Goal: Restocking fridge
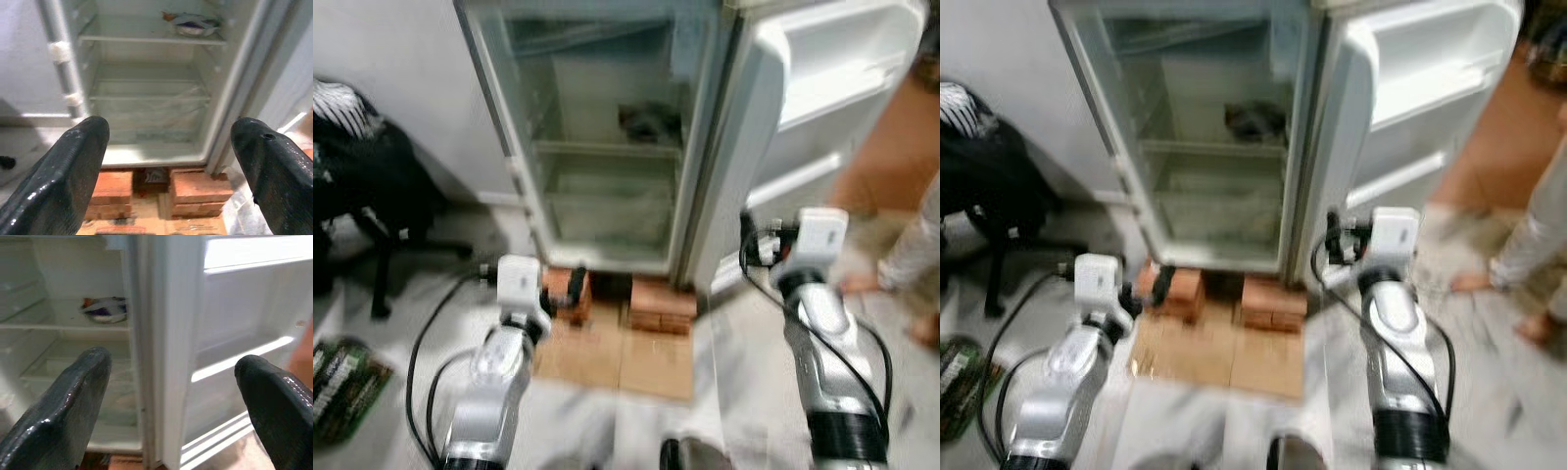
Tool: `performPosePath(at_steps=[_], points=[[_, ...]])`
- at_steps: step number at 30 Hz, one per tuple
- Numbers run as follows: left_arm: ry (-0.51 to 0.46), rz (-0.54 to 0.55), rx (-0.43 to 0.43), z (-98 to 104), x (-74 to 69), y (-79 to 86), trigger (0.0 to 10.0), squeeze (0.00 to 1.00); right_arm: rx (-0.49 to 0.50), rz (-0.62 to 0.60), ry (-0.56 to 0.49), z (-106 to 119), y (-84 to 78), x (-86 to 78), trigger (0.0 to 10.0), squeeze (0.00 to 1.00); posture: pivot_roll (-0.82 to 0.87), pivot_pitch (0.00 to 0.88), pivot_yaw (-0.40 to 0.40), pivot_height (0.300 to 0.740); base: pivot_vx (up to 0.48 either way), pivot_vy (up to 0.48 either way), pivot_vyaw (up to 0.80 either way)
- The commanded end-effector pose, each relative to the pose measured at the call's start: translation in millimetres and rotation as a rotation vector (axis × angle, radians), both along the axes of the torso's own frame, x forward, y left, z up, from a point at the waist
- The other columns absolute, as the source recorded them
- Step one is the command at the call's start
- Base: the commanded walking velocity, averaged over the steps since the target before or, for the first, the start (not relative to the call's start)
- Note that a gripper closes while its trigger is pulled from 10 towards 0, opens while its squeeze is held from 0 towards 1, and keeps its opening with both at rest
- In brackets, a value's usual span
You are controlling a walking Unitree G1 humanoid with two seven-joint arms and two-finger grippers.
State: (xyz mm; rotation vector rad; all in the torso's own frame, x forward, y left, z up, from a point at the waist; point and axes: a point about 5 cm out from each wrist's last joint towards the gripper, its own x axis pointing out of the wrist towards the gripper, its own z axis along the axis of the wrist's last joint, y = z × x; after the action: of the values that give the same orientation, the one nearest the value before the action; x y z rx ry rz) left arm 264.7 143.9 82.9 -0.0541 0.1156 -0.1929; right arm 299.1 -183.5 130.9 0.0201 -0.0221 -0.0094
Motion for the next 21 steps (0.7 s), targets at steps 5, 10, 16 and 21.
performPosePath(at_steps=[5,10,16,21], points=[[-0.015,0.012,0.007,1.7,-0.9,3.1,10.0,0.0,-0.003,0.013,-0.013,2.7,1.1,0.8,10.0,0.0,-0.01,0.093,0.036,0.74,0.0,0.0,0.0],[-0.035,0.004,-0.01,5.2,0.3,2.6,10.0,0.0,-0.016,0.036,-0.021,2.6,2.5,-1.1,10.0,0.0,-0.02,0.092,0.04,0.74,0.0,0.0,0.0],[-0.04,-0.001,-0.014,6.6,1.3,2.1,10.0,0.0,-0.017,0.049,-0.03,4.5,5.3,-1.1,10.0,0.0,-0.02,0.098,0.042,0.74,0.269,0.0,0.49],[-0.039,-0.002,-0.013,6.2,0.9,2.1,10.0,0.0,-0.02,0.052,-0.027,3.7,5.0,-1.1,10.0,0.0,-0.02,0.101,0.039,0.74,0.472,0.0,0.0]])
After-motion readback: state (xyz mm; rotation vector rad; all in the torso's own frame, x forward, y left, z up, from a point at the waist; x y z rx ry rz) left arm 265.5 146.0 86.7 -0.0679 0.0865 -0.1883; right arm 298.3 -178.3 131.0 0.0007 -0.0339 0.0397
